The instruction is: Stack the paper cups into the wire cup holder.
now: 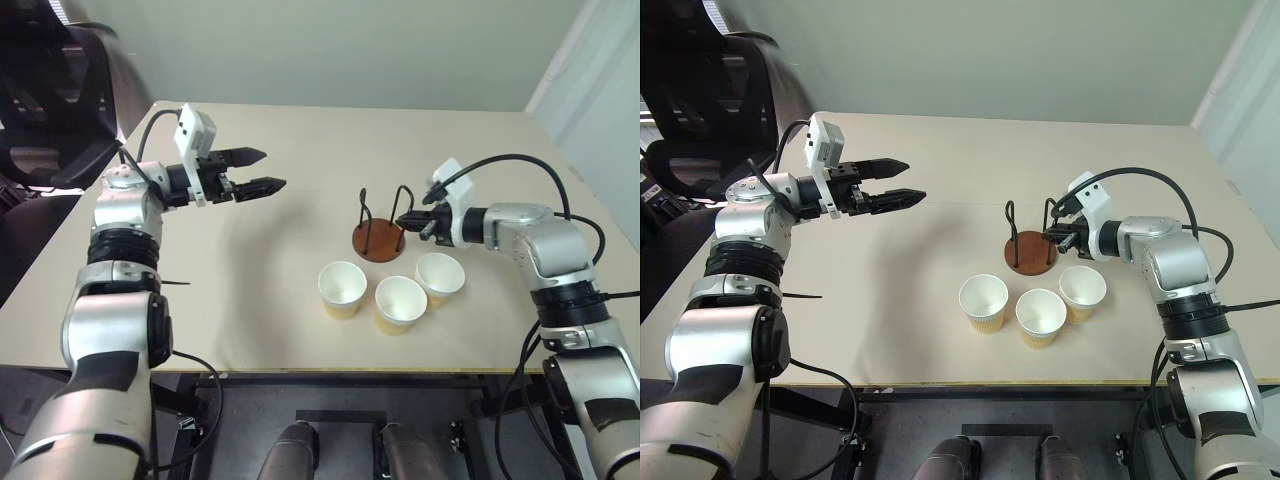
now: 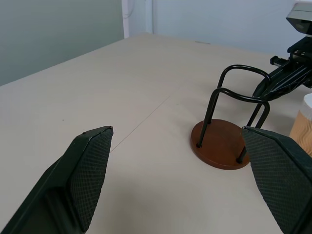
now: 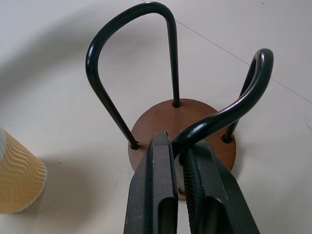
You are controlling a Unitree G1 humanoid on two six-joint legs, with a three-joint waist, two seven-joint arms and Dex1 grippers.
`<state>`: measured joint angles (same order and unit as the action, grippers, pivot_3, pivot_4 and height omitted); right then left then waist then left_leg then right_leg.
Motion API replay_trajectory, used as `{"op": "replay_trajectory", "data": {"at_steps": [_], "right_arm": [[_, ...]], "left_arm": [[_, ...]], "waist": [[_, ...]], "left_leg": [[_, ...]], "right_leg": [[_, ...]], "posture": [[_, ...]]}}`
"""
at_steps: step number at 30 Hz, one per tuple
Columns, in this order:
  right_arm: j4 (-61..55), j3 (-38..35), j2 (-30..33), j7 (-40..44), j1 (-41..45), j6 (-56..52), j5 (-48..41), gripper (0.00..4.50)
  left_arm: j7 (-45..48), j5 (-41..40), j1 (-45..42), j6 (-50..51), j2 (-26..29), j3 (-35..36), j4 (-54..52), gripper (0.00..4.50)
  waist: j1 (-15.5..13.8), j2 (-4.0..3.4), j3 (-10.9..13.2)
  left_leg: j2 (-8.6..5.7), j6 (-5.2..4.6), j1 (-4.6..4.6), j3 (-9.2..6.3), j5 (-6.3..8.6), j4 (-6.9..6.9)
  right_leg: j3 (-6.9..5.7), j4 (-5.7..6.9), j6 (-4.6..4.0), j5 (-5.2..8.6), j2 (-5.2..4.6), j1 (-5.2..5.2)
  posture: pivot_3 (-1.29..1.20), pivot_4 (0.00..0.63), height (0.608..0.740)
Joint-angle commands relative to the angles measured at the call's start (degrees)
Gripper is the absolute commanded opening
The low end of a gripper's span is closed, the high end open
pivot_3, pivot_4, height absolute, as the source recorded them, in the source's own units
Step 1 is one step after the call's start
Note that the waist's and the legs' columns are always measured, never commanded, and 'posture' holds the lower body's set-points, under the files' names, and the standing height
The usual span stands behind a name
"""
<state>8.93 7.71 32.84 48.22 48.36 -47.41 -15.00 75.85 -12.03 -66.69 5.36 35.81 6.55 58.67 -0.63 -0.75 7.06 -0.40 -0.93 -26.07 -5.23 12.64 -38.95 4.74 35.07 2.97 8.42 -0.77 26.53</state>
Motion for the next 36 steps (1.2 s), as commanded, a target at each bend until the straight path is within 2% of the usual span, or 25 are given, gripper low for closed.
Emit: {"op": "replay_trajectory", "data": {"at_steps": [1, 28, 33, 36], "right_arm": [[-1.15, -1.12, 0.73, -1.05, 0.31, -0.68, 0.37, 0.06], [-0.26, -2.75, -0.31, -6.38, 1.55, -5.02, 0.55, 0.06], [-0.89, -2.60, -0.61, -6.11, 1.17, -5.67, 0.32, 1.44], [-0.29, -3.28, -0.71, -6.52, 1.42, -6.07, 0.34, 1.44]], "left_arm": [[0.09, -0.53, -1.03, -0.27, 0.71, 0.66, -2.03, 4.50], [0.09, -0.48, -1.15, -0.44, 0.54, 0.64, -1.72, 4.50], [0.97, -0.30, -1.29, -0.52, 0.43, 0.21, -1.73, 4.50], [2.37, -0.01, -2.09, -0.66, 0.15, -0.47, -1.46, 4.50]], "waist": [[0.00, 0.00, 0.00], [-0.02, 0.00, 0.00], [-0.01, 0.00, 0.00], [-0.01, 0.00, 0.00]], "left_leg": [[0.00, 0.00, 0.00, 0.00, 0.00, 0.00], [0.00, 0.00, 0.00, -0.01, 0.00, -0.01], [0.00, 0.00, -0.01, -0.01, 0.00, 0.00], [0.00, 0.00, -0.01, -0.01, 0.00, 0.03]], "right_leg": [[0.00, 0.00, 0.00, 0.00, 0.00, 0.00], [0.00, 0.01, 0.00, -0.01, 0.00, 0.00], [0.00, 0.01, 0.00, -0.01, 0.00, 0.02], [0.00, 0.00, 0.00, -0.01, 0.00, 0.04]], "posture": [[0.00, 0.150, 0.740], [0.00, 0.150, 0.740], [0.00, 0.150, 0.740], [0.00, 0.150, 0.740]]}}
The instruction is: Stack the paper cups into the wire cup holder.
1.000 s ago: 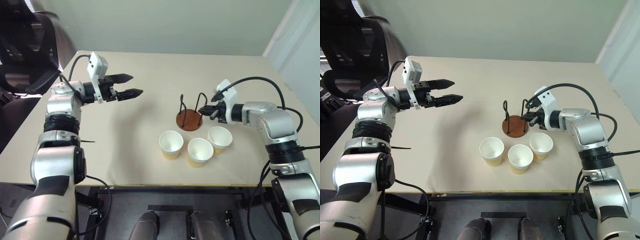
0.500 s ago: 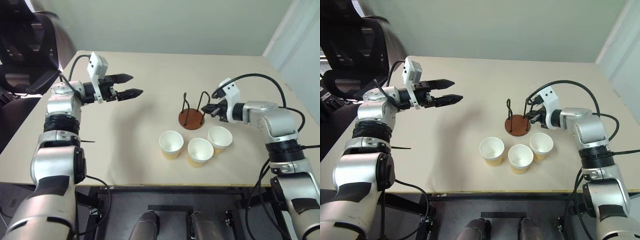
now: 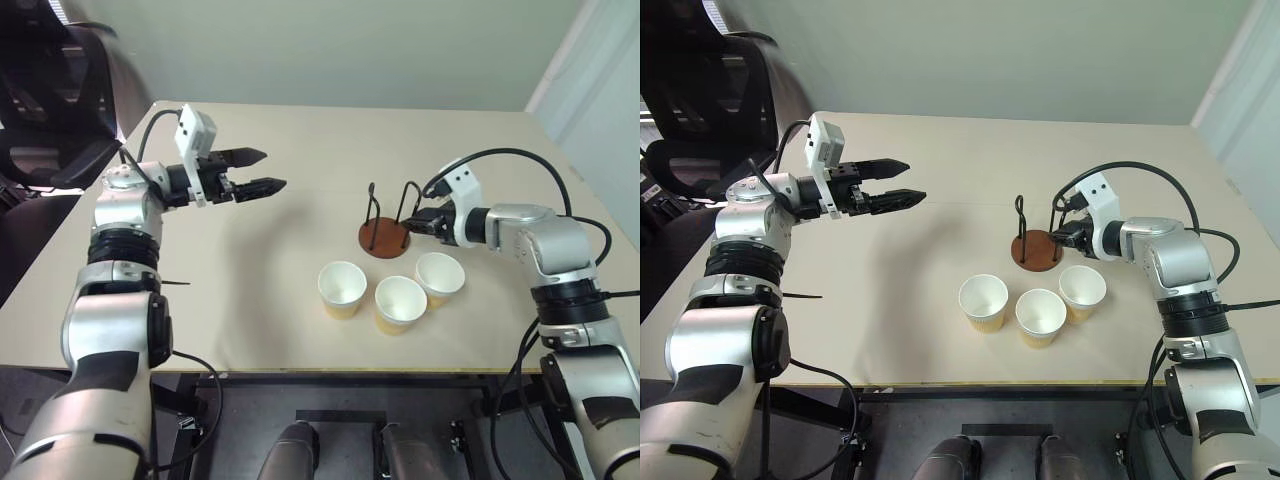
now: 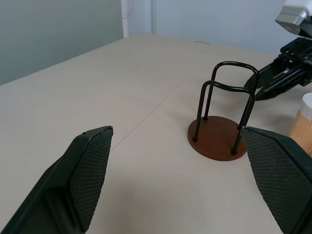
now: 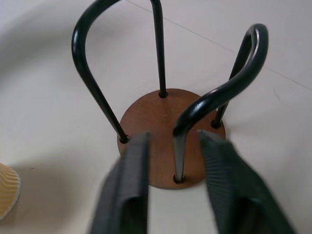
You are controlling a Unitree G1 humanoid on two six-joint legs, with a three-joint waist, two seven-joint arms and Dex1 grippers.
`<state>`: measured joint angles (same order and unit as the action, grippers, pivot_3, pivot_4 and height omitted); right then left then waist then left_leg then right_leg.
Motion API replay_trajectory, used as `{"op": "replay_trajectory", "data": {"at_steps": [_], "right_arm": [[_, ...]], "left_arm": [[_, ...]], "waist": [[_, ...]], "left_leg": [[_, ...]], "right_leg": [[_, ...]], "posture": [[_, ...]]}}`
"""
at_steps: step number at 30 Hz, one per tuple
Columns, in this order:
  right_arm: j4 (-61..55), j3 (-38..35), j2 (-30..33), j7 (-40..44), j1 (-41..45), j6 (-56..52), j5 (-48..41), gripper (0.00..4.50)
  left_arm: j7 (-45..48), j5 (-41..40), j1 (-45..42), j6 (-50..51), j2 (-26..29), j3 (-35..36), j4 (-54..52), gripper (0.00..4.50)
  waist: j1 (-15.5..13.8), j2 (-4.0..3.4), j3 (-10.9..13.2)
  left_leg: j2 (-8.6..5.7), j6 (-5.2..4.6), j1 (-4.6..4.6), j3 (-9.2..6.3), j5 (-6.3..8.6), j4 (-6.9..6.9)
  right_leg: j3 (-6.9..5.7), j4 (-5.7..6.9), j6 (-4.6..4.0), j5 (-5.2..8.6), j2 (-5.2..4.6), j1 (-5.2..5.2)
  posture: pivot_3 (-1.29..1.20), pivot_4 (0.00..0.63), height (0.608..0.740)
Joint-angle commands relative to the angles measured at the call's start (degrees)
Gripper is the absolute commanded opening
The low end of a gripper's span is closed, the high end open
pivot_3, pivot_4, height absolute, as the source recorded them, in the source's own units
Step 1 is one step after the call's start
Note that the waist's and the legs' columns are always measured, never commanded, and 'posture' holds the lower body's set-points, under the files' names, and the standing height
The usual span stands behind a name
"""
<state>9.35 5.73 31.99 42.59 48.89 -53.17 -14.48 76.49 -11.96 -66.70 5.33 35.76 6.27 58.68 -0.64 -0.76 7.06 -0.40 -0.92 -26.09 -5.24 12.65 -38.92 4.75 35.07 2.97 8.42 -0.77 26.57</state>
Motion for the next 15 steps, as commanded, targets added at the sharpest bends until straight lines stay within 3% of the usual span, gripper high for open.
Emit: {"op": "replay_trajectory", "data": {"at_steps": [1, 8, 15], "right_arm": [[-0.55, -1.90, 0.36, -0.83, 0.98, -0.66, -0.49, 1.44], [-2.20, -7.31, 8.24, 3.18, 0.48, -5.00, -4.54, 1.44], [-13.16, -12.67, 16.78, 8.35, -3.43, -11.27, -12.38, 1.44]], "left_arm": [[2.46, 0.17, -2.56, -0.85, -0.03, -0.66, -1.27, 4.50], [7.52, 1.89, -5.66, -2.90, -2.15, -3.61, 0.26, 4.50], [9.39, 2.82, -7.36, -3.97, -4.59, -4.70, 1.98, 4.50]], "waist": [[-0.03, 0.00, 0.00], [-0.63, 0.00, 0.00], [-0.50, 0.00, 0.00]], "left_leg": [[0.00, 0.00, 0.00, 0.00, 0.00, 0.01], [-0.06, 0.00, -0.15, 0.01, 0.01, -0.03], [-0.01, -0.01, -0.12, 0.03, 0.04, 0.05]], "right_leg": [[0.00, 0.00, 0.00, 0.00, 0.00, 0.00], [0.00, -0.08, 0.01, -0.01, -0.06, 0.03], [0.00, -0.08, 0.15, -0.04, -0.02, 0.03]], "posture": [[0.00, 0.150, 0.740], [0.00, 0.150, 0.740], [0.00, 0.150, 0.740]]}}
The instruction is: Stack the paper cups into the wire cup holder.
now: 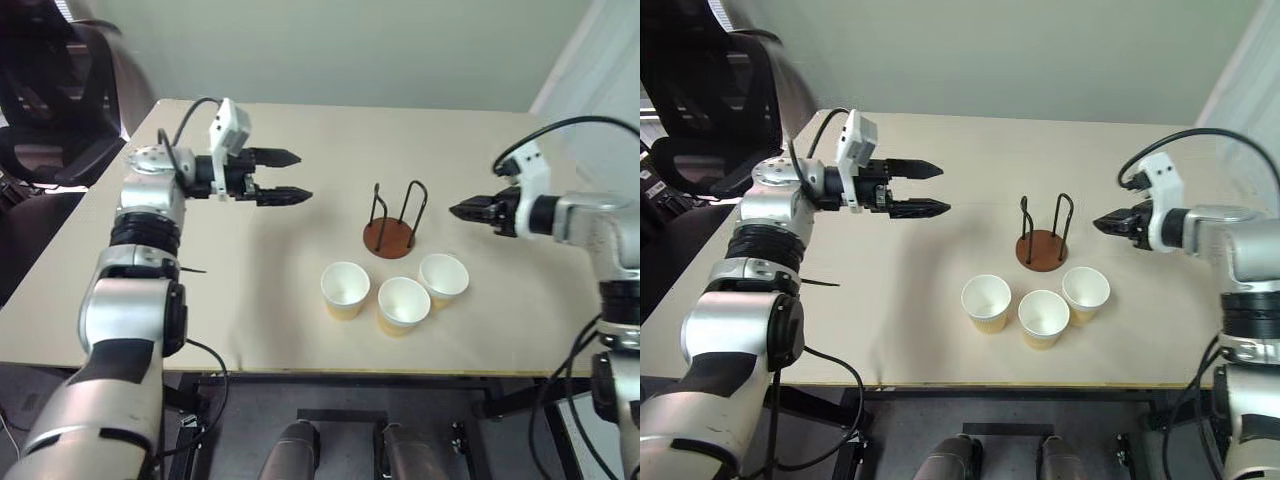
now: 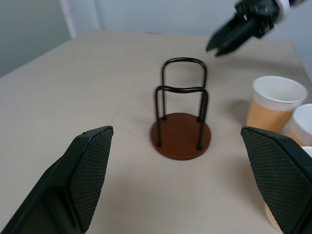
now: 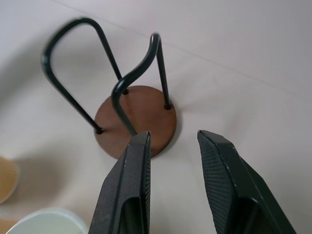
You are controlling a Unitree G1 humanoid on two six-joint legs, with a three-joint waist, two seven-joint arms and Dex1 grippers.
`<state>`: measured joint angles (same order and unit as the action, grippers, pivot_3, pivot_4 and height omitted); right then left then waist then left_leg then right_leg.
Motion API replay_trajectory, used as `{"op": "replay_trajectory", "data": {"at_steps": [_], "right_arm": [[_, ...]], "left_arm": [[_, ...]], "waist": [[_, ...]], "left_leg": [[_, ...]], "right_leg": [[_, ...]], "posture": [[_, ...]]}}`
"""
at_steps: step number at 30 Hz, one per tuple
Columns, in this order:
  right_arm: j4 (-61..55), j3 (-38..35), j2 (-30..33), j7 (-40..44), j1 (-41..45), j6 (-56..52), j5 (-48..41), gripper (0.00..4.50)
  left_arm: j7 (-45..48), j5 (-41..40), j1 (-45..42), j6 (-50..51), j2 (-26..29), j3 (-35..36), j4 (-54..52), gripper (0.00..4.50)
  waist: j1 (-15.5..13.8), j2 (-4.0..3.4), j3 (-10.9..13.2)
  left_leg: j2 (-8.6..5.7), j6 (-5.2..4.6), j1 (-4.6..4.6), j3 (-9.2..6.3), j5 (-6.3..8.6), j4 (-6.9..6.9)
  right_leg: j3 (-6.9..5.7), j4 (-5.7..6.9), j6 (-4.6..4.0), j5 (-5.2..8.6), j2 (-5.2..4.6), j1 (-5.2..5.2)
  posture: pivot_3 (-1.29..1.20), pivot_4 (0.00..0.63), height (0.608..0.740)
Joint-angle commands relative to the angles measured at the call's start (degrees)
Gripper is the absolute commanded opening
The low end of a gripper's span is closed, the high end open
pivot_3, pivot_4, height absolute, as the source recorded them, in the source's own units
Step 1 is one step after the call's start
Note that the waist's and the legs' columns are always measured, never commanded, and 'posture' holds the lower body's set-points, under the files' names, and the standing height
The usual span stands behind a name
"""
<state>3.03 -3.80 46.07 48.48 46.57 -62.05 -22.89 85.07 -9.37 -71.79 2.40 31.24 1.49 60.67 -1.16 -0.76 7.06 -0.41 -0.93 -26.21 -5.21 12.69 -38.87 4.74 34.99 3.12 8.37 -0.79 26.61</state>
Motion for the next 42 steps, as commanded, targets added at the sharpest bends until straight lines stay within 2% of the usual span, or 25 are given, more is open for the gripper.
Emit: {"op": "replay_trajectory", "data": {"at_steps": [1, 6, 9, 13, 21, 24, 28, 38, 42], "right_arm": [[-8.83, -3.66, 3.52, 3.14, -2.00, -3.43, -5.42, 1.44], [-21.97, -6.65, 10.26, 9.91, -9.45, -7.74, -14.99, 1.44], [-24.69, -7.19, 13.07, 10.94, -12.88, -7.34, -16.94, 1.44], [-24.29, -6.08, 14.49, 10.21, -13.31, -5.08, -16.32, 1.44], [-27.79, 0.63, 25.23, 16.00, -22.16, 9.95, -7.47, 1.44], [-27.36, 3.24, 25.99, 16.59, -22.62, 14.19, -4.44, 1.44], [-25.69, 6.54, 24.96, 16.72, -20.24, 18.09, -0.80, 1.44], [-24.59, 14.63, 22.07, 19.37, -14.52, 23.48, 6.49, 1.44], [-25.15, 16.02, 21.90, 21.40, -13.71, 24.17, 7.62, 1.44]], "left_arm": [[0.94, 0.28, -2.44, -1.13, -0.19, 0.06, 0.28, 4.50], [2.98, 0.55, -2.87, -1.19, -0.45, -0.20, 1.00, 4.50], [3.23, 0.80, -3.19, -1.40, -0.57, -0.20, 1.49, 4.50], [2.97, 1.01, -3.83, -1.81, -0.82, -0.08, 2.31, 4.50], [2.33, 0.95, -3.86, -2.16, -0.40, 0.50, 2.77, 4.50], [2.27, 0.90, -3.76, -2.19, -0.30, 0.56, 2.77, 4.50], [2.07, 0.83, -3.61, -2.20, -0.34, 0.62, 2.62, 4.50], [2.29, 0.58, -3.53, -2.05, -0.09, 0.87, 2.37, 4.50], [6.85, -0.44, -2.60, -1.32, 0.30, -0.73, 0.53, 4.50]], "waist": [[0.11, 0.00, 0.00], [0.24, 0.00, 0.00], [0.19, 0.01, 0.00], [0.26, 0.00, 0.00], [-0.28, -0.01, 0.00], [-0.22, 0.00, 0.00], [0.05, -0.01, 0.01], [-0.02, 0.01, 0.00], [-0.07, 0.00, 0.00]], "left_leg": [[0.02, 0.00, -0.01, 0.00, 0.00, 0.01], [0.03, 0.00, 0.00, 0.10, 0.00, 0.02], [0.04, -0.02, 0.01, 0.19, 0.02, -0.02], [0.03, -0.07, 0.05, 0.26, 0.02, -0.21], [0.02, -0.17, 0.09, 0.30, 0.04, -0.20], [0.04, -0.19, 0.10, 0.38, 0.07, -0.20], [0.09, -0.25, 0.14, 0.50, 0.10, -0.28], [0.02, -0.38, 0.17, 0.63, 0.05, -0.33], [0.05, -0.38, 0.15, 0.62, 0.06, -0.30]], "right_leg": [[0.00, 0.00, 0.04, 0.00, 0.00, 0.00], [0.03, -0.01, 0.12, 0.07, 0.06, -0.01], [0.05, -0.01, 0.03, 0.31, 0.05, -0.06], [0.20, 0.02, 0.16, 0.25, -0.02, -0.12], [0.15, 0.00, 0.16, 0.23, -0.05, -0.17], [0.20, 0.00, 0.22, 0.22, -0.03, -0.16], [0.32, -0.04, 0.78, -0.09, -0.03, -0.19], [0.29, -0.04, 0.78, -0.14, -0.04, -0.22], [0.29, -0.06, 0.78, -0.15, -0.08, -0.20]], "posture": [[0.00, 0.150, 0.740], [0.00, 0.150, 0.740], [0.00, 0.150, 0.740], [0.00, 0.150, 0.740], [0.00, 0.150, 0.740], [0.00, 0.150, 0.740], [0.00, 0.150, 0.740], [0.00, 0.150, 0.740], [0.00, 0.150, 0.740]]}}
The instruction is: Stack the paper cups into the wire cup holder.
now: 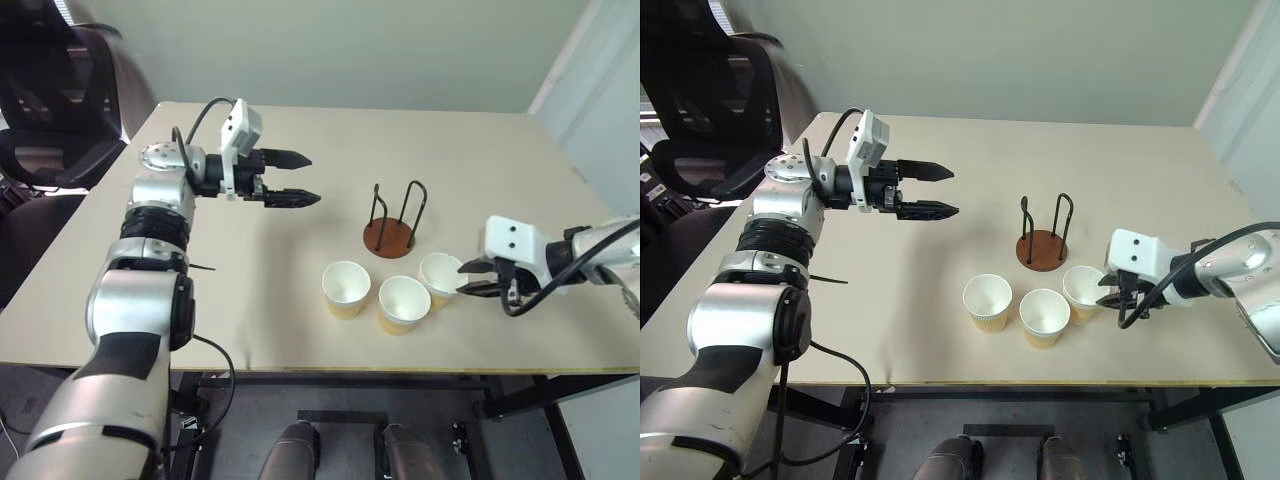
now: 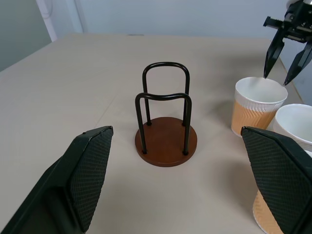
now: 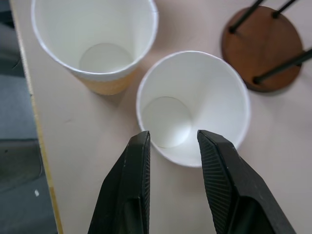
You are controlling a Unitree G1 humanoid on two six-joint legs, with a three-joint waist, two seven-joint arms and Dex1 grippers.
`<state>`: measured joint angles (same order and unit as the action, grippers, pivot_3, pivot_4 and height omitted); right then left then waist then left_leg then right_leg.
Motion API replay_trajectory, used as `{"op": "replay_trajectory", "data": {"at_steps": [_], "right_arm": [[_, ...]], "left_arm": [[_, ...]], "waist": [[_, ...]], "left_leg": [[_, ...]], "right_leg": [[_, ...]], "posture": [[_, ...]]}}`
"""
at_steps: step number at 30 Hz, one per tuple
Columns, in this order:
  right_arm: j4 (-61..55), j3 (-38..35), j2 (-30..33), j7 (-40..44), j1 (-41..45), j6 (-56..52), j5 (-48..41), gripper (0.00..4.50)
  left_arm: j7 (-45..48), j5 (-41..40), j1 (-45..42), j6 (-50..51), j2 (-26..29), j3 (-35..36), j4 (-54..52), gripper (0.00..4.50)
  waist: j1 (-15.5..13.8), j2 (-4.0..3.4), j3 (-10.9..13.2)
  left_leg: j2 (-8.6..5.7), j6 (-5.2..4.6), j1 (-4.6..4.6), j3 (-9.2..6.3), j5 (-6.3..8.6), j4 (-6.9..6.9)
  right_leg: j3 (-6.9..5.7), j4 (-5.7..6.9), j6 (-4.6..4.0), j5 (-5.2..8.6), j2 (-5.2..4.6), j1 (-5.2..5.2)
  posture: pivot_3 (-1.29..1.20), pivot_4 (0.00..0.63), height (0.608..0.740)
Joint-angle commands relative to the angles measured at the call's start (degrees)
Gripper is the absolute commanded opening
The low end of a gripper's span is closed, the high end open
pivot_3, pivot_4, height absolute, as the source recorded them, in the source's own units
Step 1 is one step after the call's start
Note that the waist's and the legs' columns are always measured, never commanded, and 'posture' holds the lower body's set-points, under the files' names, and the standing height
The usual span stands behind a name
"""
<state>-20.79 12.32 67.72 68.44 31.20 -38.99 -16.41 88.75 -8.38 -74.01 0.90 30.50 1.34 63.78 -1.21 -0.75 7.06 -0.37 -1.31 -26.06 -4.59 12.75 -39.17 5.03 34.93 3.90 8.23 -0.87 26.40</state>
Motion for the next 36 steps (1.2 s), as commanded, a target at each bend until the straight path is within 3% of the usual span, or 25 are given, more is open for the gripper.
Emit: {"op": "replay_trajectory", "data": {"at_steps": [1, 6, 10, 14, 25, 36], "right_arm": [[-1.33, 0.09, 0.19, 1.79, 1.85, 1.22, 1.38, 1.44], [-0.94, 0.78, -0.53, 2.89, 2.99, 1.84, 2.64, 1.44], [0.26, 1.68, -1.55, 3.43, 4.64, 3.30, 4.42, 1.44], [0.91, 2.30, -2.31, 3.95, 5.33, 4.66, 5.90, 1.44], [-0.27, 3.74, -2.11, 7.24, 5.49, 7.51, 8.98, 1.44], [-1.31, 6.60, -4.13, 9.82, 8.83, 8.21, 12.34, 1.44]], "left_arm": [[3.63, -1.90, -0.01, 0.17, 1.21, -1.42, -3.22, 4.50], [3.75, -8.59, 2.48, 1.83, 3.91, -9.24, -8.19, 4.50], [3.75, -21.78, 7.43, 4.29, 10.80, -22.45, -20.23, 4.50], [3.75, -30.08, 8.52, 3.61, 15.53, -29.60, -25.38, 4.50], [3.75, -44.32, 9.21, 7.57, 21.77, -37.96, -38.41, 4.50], [3.75, -47.28, 7.72, 6.27, 24.57, -44.50, -41.73, 4.50]], "waist": [[0.04, -0.01, 0.01], [0.15, -0.01, 0.00], [0.36, -0.01, 0.00], [0.26, 0.00, 0.00], [0.15, -0.01, 0.00], [0.32, -0.01, 0.00]], "left_leg": [[0.00, 0.00, -0.01, -0.01, 0.00, -0.02], [0.04, -0.01, 0.00, -0.01, 0.01, -0.01], [0.04, 0.00, 0.02, -0.02, 0.01, 0.00], [0.07, 0.01, 0.02, -0.04, 0.00, -0.02], [0.03, 0.04, 0.03, -0.08, -0.01, -0.09], [0.03, 0.07, 0.06, -0.11, -0.03, -0.07]], "right_leg": [[0.00, 0.00, -0.02, 0.02, -0.01, 0.00], [0.03, 0.01, -0.01, -0.01, -0.03, 0.00], [-0.01, 0.04, -0.04, -0.02, 0.04, 0.02], [-0.05, 0.07, -0.08, -0.05, 0.07, 0.02], [-0.06, 0.06, -0.51, 0.18, 0.03, -0.08], [-0.07, 0.06, -0.57, 0.21, 0.03, -0.09]], "posture": [[0.00, 0.150, 0.740], [0.00, 0.150, 0.740], [0.00, 0.150, 0.740], [0.00, 0.150, 0.740], [0.00, 0.150, 0.740], [0.00, 0.150, 0.740]]}}
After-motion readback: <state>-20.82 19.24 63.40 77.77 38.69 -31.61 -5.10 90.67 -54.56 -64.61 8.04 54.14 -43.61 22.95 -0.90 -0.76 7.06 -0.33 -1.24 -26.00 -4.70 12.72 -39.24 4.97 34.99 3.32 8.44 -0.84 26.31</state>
